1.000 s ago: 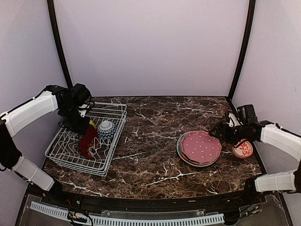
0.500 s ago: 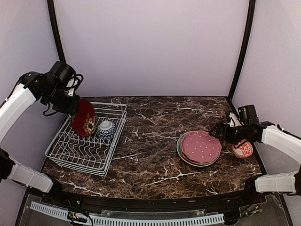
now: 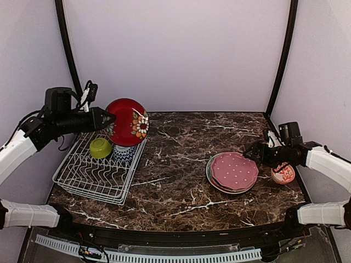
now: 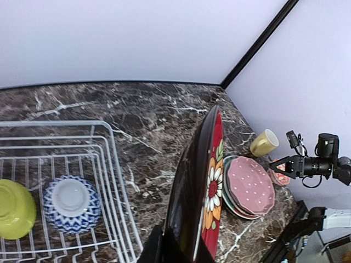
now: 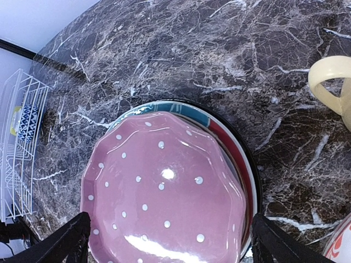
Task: Unload the mixed dishes from the dish rack
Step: Pass from the left arm to the right
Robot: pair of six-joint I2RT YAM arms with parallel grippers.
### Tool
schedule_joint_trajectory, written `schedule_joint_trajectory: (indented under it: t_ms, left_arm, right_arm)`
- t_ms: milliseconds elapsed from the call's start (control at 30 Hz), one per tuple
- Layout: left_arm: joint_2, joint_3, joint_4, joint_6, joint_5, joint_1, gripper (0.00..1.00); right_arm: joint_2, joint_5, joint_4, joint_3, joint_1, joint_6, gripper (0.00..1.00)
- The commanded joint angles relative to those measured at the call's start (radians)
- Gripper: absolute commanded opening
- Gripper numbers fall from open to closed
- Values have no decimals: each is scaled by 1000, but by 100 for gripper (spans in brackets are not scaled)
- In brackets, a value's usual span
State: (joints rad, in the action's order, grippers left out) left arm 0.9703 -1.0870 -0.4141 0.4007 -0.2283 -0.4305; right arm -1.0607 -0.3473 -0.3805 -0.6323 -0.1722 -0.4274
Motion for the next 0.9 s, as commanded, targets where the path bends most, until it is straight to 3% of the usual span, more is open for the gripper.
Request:
schedule_joint_trajectory:
  t_ms: [0, 67, 200, 400, 667, 800, 867]
  left_arm:
    - [102, 108, 359, 197, -265, -2, 1]
    - [154, 180, 558, 302, -335, -13, 1]
    - [270, 272, 776, 436, -385, -96, 1]
    - [451, 227, 842, 447, -413, -227, 1]
    - [630, 130, 861, 453, -461, -302, 1]
    - [676, 105, 858, 455, -478, -321, 1]
    - [688, 97, 857, 455, -487, -327, 1]
  right_arm:
    - [25, -63, 23, -14, -7, -29, 99]
    - [29, -119, 82, 6, -9, -63, 99]
    - [36, -208, 207, 33, -41, -137, 99]
    - [-25, -294, 400, 27, -161, -243, 99]
    - [-215, -341, 671, 23, -346, -390, 98]
    - [-299, -344, 745, -4, -418, -424, 89]
    - [-334, -344, 754, -18, -439, -427, 78]
